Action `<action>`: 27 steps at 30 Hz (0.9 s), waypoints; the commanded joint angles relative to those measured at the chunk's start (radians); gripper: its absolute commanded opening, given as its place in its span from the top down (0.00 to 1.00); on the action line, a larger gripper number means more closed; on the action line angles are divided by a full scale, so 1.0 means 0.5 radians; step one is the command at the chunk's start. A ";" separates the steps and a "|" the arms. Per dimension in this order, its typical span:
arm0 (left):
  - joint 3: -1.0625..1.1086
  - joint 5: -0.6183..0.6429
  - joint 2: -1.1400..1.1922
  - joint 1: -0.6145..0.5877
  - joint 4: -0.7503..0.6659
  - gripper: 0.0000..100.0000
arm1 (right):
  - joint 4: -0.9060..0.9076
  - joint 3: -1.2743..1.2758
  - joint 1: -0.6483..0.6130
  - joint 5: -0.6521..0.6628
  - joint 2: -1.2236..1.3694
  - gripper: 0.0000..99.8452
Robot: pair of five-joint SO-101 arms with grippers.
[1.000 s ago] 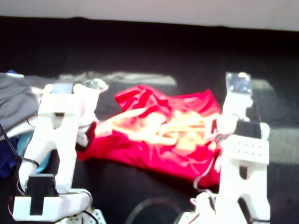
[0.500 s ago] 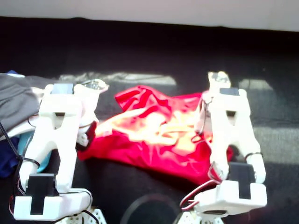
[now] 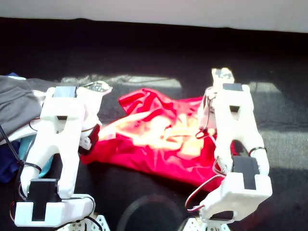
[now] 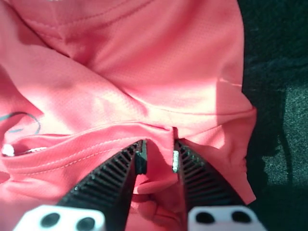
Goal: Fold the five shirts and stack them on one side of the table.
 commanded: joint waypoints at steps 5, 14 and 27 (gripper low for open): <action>-0.072 -0.009 -0.054 0.029 -0.012 0.99 | -0.008 -0.078 -0.014 -0.015 -0.005 0.99; -0.072 -0.009 -0.054 0.032 -0.012 0.99 | -0.005 -0.066 -0.014 -0.015 0.002 0.87; -0.075 -0.009 -0.054 0.032 -0.040 0.99 | -0.017 -0.084 -0.011 -0.015 0.173 0.89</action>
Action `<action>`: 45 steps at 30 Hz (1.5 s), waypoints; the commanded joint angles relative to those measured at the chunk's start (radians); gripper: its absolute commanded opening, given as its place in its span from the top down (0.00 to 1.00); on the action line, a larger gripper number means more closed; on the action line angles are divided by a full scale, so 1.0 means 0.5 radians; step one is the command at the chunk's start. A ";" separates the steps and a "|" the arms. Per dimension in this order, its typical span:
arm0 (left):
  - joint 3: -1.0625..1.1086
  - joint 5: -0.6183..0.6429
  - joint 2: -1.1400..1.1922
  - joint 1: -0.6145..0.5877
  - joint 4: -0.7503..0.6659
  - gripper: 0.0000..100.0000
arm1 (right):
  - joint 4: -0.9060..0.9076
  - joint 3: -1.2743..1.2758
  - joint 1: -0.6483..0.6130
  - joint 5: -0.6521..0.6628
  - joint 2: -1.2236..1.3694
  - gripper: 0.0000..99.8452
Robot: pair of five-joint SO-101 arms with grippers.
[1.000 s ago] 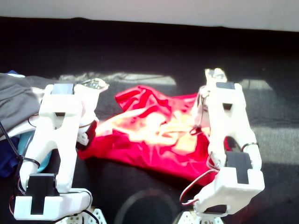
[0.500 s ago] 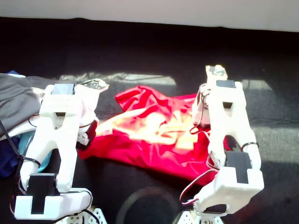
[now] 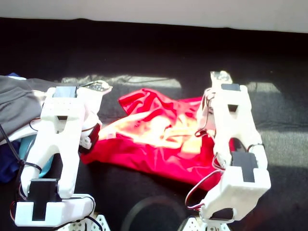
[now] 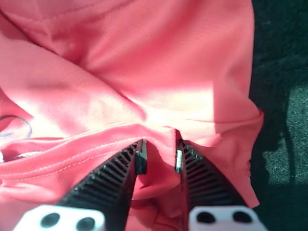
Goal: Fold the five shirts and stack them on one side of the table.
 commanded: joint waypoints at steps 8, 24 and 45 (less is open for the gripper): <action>-0.075 -0.009 -0.054 0.032 -0.009 0.99 | 0.081 -0.226 0.014 -0.015 0.011 1.00; -0.397 0.003 -0.054 0.035 0.083 0.99 | 0.308 -0.391 0.081 -0.003 -0.594 0.99; -0.404 -0.003 -0.051 0.035 0.150 0.99 | 0.023 -0.170 0.072 -0.006 -0.315 0.98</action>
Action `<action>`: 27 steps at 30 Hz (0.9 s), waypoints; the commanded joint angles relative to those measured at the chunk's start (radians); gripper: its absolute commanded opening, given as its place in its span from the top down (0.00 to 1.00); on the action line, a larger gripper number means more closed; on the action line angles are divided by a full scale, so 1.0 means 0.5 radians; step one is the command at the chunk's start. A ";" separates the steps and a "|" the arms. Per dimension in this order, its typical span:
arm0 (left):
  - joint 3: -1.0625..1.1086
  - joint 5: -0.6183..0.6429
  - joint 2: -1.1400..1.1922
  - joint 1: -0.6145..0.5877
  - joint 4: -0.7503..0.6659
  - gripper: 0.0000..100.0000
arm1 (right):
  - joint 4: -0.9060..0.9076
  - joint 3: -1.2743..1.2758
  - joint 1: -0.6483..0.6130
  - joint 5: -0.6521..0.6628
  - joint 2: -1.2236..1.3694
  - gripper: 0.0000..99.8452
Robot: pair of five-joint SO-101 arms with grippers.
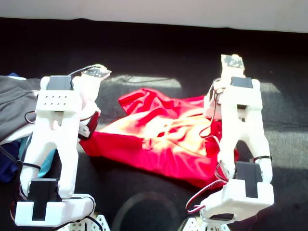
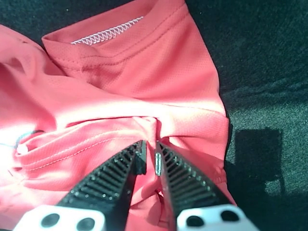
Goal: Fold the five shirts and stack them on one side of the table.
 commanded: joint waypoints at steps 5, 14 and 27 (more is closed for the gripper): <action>-0.014 -0.006 -0.051 0.026 0.006 0.99 | -0.008 -0.014 0.011 -0.006 -0.017 0.99; -0.097 0.000 -0.054 0.026 0.018 0.99 | 0.133 -0.443 0.100 0.037 -0.364 0.99; 0.084 -0.009 -0.051 0.014 0.006 0.99 | -0.143 0.379 -0.219 0.095 -0.259 0.99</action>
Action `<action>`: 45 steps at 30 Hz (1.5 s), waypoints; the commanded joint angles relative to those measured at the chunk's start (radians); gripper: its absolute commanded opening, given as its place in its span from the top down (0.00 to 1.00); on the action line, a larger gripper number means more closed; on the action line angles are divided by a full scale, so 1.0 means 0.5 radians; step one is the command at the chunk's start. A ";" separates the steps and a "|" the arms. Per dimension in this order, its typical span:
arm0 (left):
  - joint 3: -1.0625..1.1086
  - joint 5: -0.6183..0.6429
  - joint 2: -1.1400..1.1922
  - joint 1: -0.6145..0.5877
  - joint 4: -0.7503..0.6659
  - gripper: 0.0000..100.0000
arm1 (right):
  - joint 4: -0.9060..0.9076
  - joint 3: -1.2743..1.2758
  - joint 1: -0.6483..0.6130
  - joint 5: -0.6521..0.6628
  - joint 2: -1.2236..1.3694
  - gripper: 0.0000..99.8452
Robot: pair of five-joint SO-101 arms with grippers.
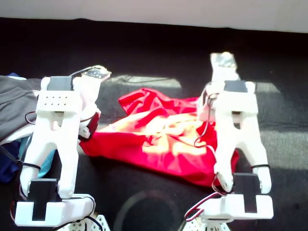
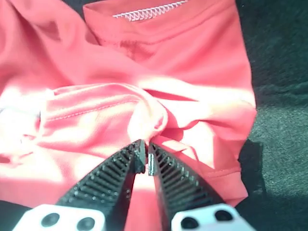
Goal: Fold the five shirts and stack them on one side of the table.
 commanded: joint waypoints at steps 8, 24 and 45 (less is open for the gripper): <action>0.069 -0.012 -0.051 0.014 0.006 0.99 | -0.167 0.130 -0.041 0.009 -0.005 0.86; 0.069 -0.012 -0.057 0.014 0.018 0.99 | -0.281 0.149 -0.044 0.009 0.002 0.86; 0.069 -0.012 -0.054 0.014 0.009 0.99 | -0.226 -0.103 0.038 -0.049 0.290 0.99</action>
